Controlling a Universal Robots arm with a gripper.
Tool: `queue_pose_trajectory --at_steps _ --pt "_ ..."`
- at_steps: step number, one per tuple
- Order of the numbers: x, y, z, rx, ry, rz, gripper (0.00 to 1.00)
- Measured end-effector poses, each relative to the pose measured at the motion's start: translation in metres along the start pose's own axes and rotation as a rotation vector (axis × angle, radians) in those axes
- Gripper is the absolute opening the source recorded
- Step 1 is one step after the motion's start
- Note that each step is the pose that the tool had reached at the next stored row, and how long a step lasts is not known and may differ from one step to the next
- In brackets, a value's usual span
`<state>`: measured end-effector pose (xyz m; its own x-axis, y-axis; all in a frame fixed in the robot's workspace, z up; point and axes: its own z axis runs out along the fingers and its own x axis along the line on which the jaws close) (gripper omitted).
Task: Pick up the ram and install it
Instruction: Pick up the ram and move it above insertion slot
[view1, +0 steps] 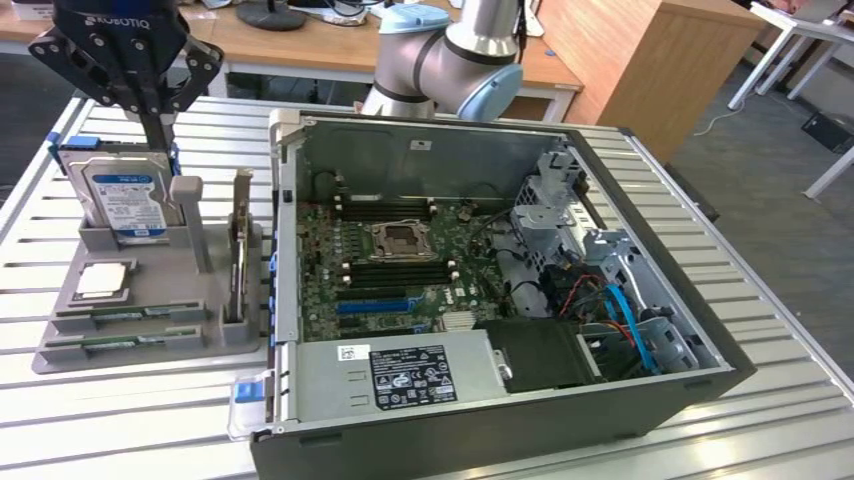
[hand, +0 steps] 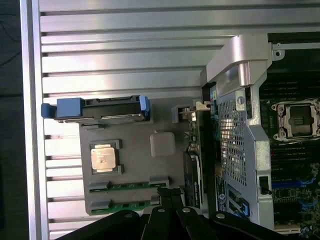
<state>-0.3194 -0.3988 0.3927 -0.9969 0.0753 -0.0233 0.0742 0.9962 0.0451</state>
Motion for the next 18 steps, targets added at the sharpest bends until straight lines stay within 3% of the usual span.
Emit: queue_pose_trajectory --at_steps 7,18 --pt "0.0001 0.0 0.0 -0.001 0.0022 -0.047 0.11" --pt "0.0 0.0 0.0001 -0.0054 0.0104 -0.23 0.11"
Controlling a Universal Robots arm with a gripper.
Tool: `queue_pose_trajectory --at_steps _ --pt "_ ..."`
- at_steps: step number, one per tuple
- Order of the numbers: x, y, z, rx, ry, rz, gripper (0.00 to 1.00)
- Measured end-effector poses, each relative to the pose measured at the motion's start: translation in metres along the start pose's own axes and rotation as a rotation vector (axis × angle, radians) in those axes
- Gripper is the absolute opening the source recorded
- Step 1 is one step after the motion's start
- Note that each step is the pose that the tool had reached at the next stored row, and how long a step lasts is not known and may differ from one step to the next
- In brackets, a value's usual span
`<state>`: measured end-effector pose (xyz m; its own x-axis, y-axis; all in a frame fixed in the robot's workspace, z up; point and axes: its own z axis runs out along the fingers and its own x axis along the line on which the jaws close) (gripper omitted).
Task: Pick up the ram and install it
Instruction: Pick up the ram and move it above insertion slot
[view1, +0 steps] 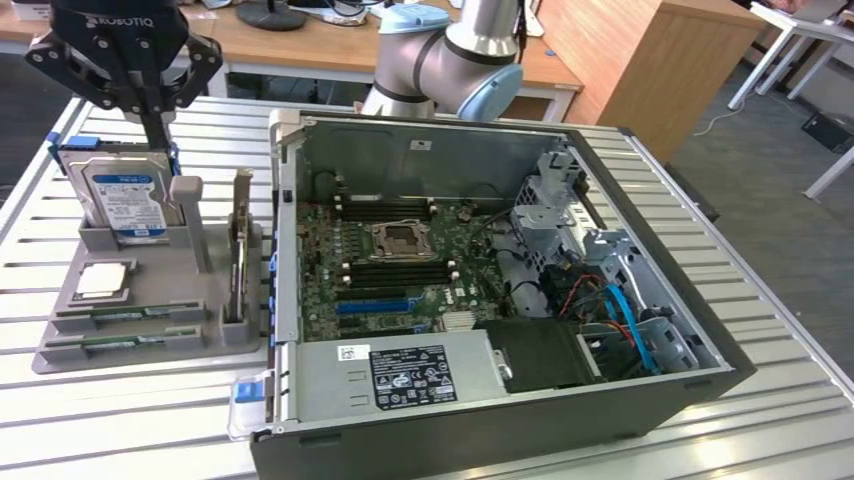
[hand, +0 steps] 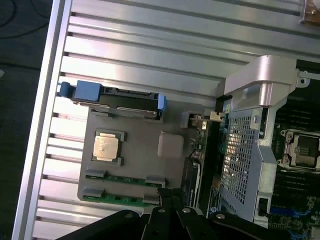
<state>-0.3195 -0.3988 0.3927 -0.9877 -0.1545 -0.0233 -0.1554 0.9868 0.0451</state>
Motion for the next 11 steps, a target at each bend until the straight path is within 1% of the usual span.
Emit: queue_pose_trajectory --at_steps 11 --pt "0.0 0.0 0.0001 -0.0046 0.009 -0.198 0.11"
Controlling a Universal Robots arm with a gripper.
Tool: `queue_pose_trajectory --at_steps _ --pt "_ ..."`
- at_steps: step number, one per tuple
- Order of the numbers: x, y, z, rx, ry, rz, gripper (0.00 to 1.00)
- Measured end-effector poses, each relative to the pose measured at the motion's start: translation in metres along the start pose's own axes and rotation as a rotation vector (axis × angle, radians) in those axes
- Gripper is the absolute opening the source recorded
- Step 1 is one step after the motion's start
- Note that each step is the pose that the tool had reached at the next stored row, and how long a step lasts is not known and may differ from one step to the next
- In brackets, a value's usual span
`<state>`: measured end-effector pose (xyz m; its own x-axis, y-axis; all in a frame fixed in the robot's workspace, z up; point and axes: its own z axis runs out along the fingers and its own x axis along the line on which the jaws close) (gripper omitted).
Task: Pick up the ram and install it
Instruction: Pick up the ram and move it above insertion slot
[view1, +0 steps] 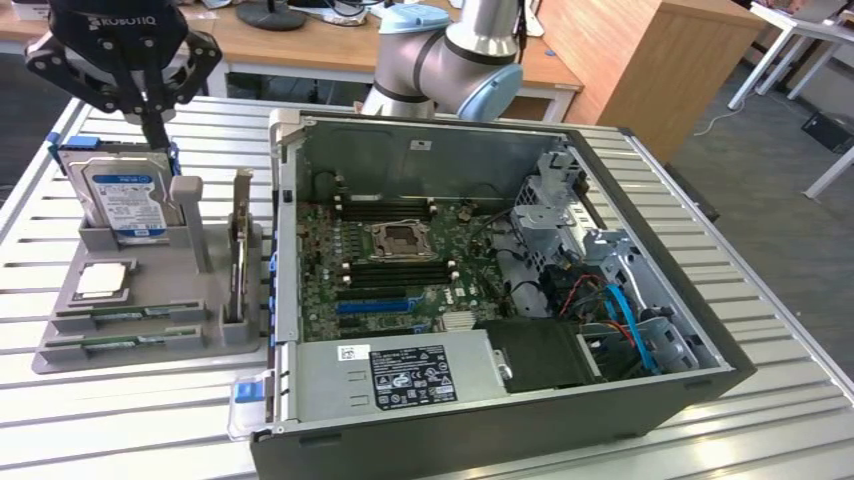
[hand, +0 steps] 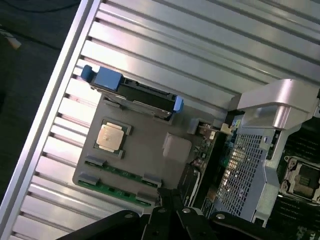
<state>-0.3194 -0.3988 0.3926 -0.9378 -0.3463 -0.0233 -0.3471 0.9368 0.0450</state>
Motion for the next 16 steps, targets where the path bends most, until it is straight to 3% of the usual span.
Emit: queue_pose_trajectory --at_steps 16 --pt "0.0 0.0 0.0001 -0.0064 0.0123 -0.274 0.11"
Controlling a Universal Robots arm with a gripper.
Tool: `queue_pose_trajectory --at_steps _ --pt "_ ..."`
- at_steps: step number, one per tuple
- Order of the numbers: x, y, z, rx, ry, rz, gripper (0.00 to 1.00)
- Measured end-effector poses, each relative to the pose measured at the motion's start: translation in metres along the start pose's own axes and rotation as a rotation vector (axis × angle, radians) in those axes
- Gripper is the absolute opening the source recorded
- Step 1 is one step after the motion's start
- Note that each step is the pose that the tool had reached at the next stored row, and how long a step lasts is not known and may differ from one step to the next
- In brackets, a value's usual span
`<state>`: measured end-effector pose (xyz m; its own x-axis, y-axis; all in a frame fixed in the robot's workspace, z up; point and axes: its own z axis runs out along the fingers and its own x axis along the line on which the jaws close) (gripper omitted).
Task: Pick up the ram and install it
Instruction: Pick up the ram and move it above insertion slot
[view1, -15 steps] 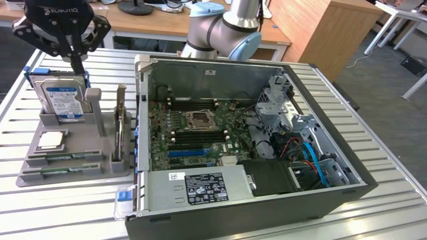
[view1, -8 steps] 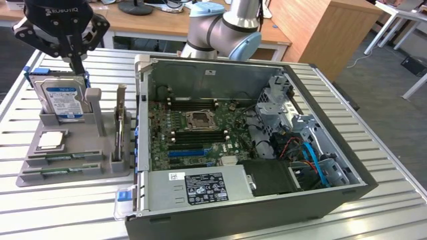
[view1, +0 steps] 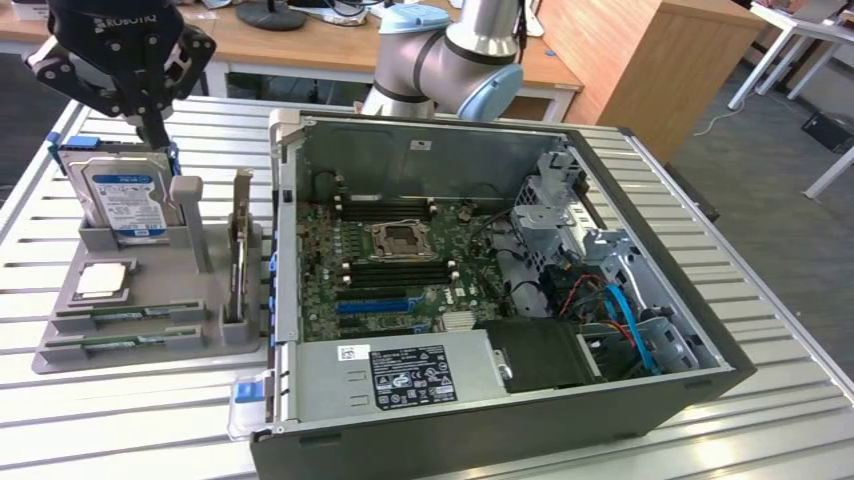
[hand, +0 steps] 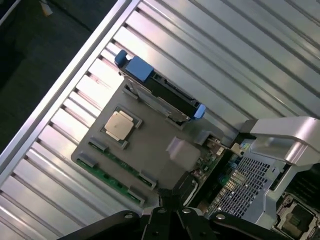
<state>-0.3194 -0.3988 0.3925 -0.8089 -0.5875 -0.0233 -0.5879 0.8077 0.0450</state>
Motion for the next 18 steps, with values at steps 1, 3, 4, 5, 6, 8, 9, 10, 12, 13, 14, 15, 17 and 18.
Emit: queue_pose_trajectory --at_steps 1,3,4,5,6,8,9,10,12,13,14,15,17,18 --pt "0.0 0.0 0.0 -0.0004 0.0007 -0.017 0.11" --pt "0.0 0.0 0.0 -0.0012 0.0023 -0.05 0.11" --pt "0.0 0.0 0.0 -0.0016 0.003 -0.067 0.11" --pt "0.0 0.0 0.0 -0.002 0.0039 -0.086 0.11" --pt "0.0 0.0 0.0001 -0.0024 0.0046 -0.103 0.11" --pt "0.0 0.0 0.0 -0.0032 0.0062 -0.138 0.11" --pt "0.0 0.0 0.0 -0.0036 0.007 -0.154 0.11" --pt "0.0 0.0 0.0001 -0.004 0.0077 -0.171 0.11" --pt "0.0 0.0 0.0001 -0.0048 0.0094 -0.207 0.11" --pt "0.0 0.0 0.0001 -0.0052 0.0101 -0.224 0.11" --pt "0.0 0.0 0.0001 -0.0056 0.0109 -0.241 0.11" --pt "0.0 0.0 0.0001 -0.006 0.0116 -0.258 0.11" --pt "0.0 0.0 0.0001 -0.0067 0.0132 -0.292 0.11" --pt "0.0 0.0 0.0001 -0.0071 0.014 -0.309 0.11"
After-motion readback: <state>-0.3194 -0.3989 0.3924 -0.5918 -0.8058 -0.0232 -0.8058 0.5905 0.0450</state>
